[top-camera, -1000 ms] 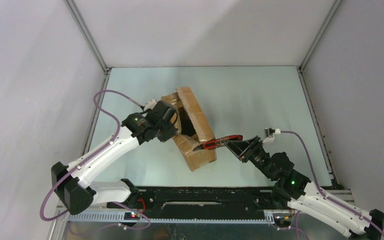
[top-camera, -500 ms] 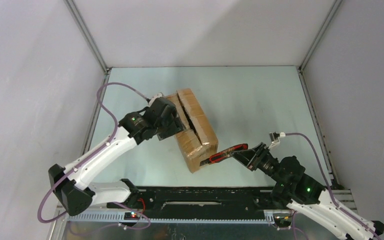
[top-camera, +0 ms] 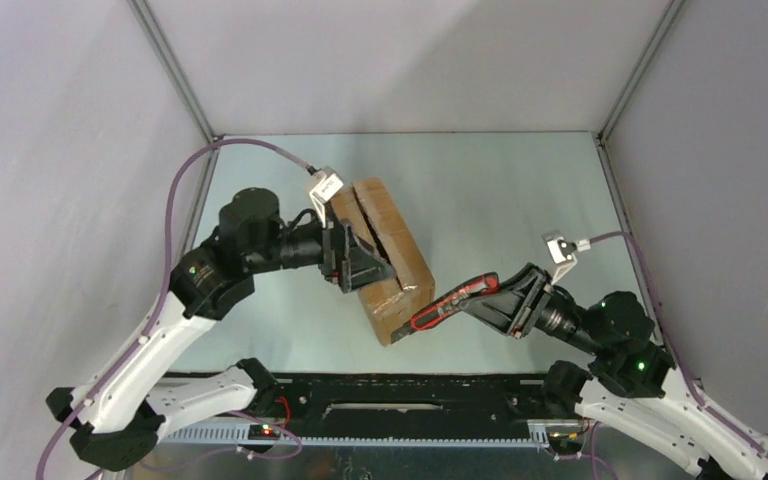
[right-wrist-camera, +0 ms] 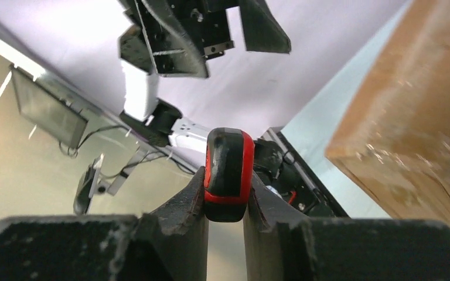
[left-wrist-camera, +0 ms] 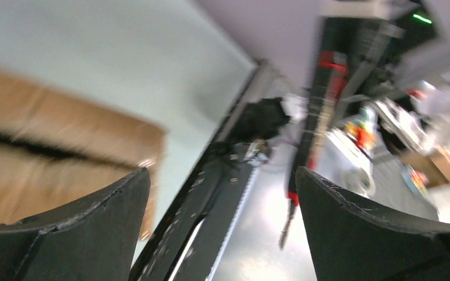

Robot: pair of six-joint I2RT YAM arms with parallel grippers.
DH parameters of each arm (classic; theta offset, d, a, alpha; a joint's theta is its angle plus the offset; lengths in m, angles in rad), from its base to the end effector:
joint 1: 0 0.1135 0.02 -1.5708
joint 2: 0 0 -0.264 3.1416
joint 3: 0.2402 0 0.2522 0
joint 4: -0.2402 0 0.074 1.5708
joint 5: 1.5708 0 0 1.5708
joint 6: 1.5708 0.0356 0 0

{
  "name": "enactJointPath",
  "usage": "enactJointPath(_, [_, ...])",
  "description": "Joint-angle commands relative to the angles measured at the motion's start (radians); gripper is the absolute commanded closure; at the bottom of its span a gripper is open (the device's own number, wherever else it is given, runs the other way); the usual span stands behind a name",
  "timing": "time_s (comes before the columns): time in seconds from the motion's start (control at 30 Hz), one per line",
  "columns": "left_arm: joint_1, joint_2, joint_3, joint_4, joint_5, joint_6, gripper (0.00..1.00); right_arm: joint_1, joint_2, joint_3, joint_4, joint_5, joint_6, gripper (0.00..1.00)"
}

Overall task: Unpack the express box
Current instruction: Adjust the knife.

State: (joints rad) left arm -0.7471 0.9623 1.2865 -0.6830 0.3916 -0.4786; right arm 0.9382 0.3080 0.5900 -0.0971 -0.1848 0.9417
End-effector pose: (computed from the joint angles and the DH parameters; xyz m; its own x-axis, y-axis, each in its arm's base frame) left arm 0.1245 -0.1338 0.4275 -0.6387 0.0113 -0.7694 0.6716 0.4963 -0.5502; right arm 0.0504 0.0798 0.3394 -0.6634 0.4394 -0.6057 -0.6172 0.1364 0.7749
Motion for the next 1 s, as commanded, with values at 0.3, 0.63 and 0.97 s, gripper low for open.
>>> enactJointPath(0.3, [-0.09, 0.008, -0.143, 0.546, 0.668, -0.013, 0.08, -0.002, 0.251, 0.246, 0.254, -0.214, -0.149, 1.0])
enactJointPath(0.63, [-0.143, 0.053, -0.177, 0.61, 0.669, -0.073, 0.23, 0.007, 0.322, 0.275, 0.246, -0.167, -0.196, 1.0])
enactJointPath(0.97, [-0.155, 0.079, -0.06, 0.266, 0.228, 0.177, 1.0, 0.013, 0.304, 0.287, 0.053, 0.141, -0.088, 0.17])
